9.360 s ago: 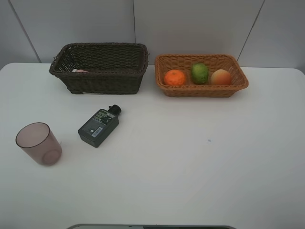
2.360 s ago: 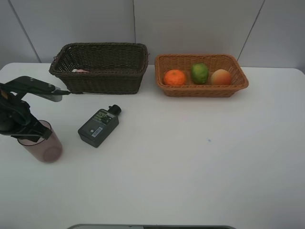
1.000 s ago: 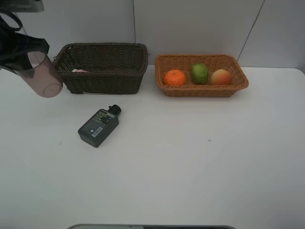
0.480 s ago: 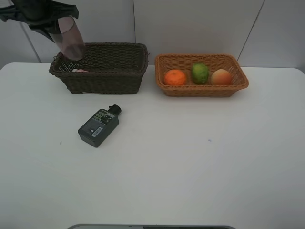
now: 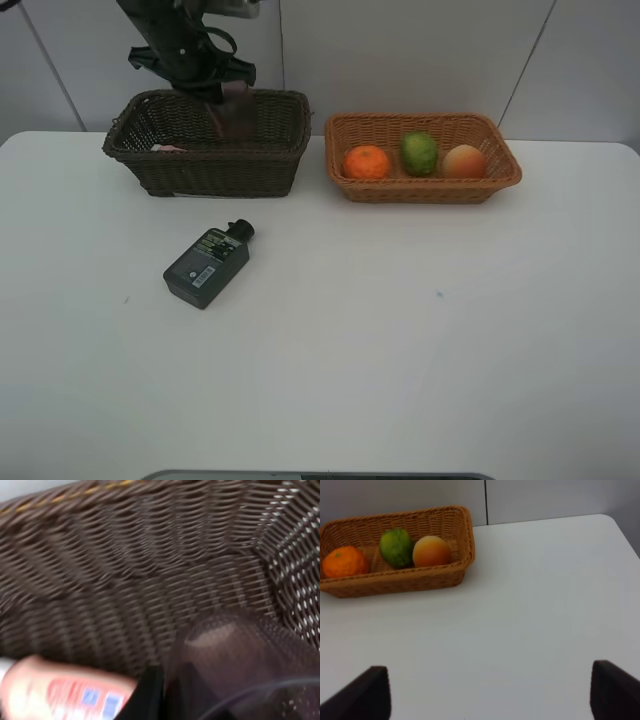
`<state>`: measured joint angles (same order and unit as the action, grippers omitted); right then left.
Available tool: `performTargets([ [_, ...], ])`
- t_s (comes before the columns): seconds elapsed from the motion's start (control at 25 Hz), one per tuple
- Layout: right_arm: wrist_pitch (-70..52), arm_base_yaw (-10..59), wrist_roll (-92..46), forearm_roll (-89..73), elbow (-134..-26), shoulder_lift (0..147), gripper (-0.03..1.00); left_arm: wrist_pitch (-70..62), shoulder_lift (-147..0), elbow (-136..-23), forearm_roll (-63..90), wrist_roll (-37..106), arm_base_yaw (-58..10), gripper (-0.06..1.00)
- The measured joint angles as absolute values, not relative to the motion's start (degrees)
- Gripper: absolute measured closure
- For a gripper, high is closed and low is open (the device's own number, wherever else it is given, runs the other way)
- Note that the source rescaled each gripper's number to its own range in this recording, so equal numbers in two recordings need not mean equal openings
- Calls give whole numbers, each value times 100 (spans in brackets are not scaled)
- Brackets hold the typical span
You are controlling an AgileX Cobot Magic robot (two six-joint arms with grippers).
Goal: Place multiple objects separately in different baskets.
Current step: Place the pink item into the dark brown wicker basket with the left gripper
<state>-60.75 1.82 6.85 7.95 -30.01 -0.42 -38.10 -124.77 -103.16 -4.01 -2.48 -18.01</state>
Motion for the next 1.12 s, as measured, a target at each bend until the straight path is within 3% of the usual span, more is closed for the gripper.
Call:
performTargets([
  [0.84,-6075,182,685,795,-3001,-42,20,-3161,-13058,-10320,-492,367,-1817,93],
  [1.0,-6075,182,685,795,-3001,-42,20,-3219,-13126,-10320,-497,371,-1817,87],
  [1.12,-6075,182,685,795,-3001,-42,20,-3231,-13154,-10320,-499,372,-1817,71],
])
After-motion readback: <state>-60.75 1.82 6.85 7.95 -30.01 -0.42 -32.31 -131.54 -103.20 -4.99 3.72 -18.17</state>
